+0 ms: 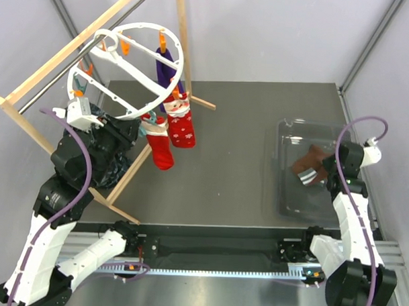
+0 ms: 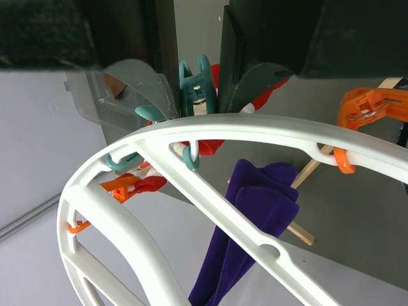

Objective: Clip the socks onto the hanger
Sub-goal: Adjust the sock in the bin.

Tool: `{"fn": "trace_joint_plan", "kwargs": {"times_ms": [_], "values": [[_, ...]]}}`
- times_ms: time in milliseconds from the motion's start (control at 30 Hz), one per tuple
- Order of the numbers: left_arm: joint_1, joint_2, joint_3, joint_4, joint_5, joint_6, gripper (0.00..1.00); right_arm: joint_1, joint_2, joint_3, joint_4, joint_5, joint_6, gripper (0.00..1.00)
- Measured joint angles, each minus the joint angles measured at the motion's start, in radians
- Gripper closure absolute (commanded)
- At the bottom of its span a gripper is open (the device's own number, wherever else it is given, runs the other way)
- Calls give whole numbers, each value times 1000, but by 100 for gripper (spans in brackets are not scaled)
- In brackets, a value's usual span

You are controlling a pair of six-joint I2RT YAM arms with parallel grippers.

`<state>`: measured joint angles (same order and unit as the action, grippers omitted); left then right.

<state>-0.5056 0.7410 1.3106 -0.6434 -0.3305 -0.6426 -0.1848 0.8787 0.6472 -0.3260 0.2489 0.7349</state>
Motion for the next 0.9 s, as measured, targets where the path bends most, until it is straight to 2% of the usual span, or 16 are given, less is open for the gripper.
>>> {"fn": "trace_joint_plan", "kwargs": {"times_ms": [100,233,300,400,433,500,533,600,733,900], "values": [[0,-6,0,0,0,8,100,-18,-66,-45,-76,60,14,88],[0,-5,0,0,1,15,100,-29,-121,-45,-133,117,10,72],[0,-6,0,0,1,18,100,-35,-127,-45,-159,132,11,67],[0,-10,0,-1,0,19,100,-40,-146,-45,-222,130,13,59],[0,-13,-1,-1,0,20,100,-40,-160,-45,-232,122,11,54],[0,-18,-3,-1,0,22,100,-41,-192,-39,-244,98,5,52],[0,-20,-3,-1,0,22,100,-40,-196,-26,-255,89,-3,45],[0,-23,-4,-1,0,23,100,-40,-187,17,-266,80,-24,42],[0,-26,-6,-1,0,24,100,-40,-108,101,-240,8,-107,46],[0,-26,-10,0,0,24,100,-30,107,129,-211,-157,-169,50]]}}
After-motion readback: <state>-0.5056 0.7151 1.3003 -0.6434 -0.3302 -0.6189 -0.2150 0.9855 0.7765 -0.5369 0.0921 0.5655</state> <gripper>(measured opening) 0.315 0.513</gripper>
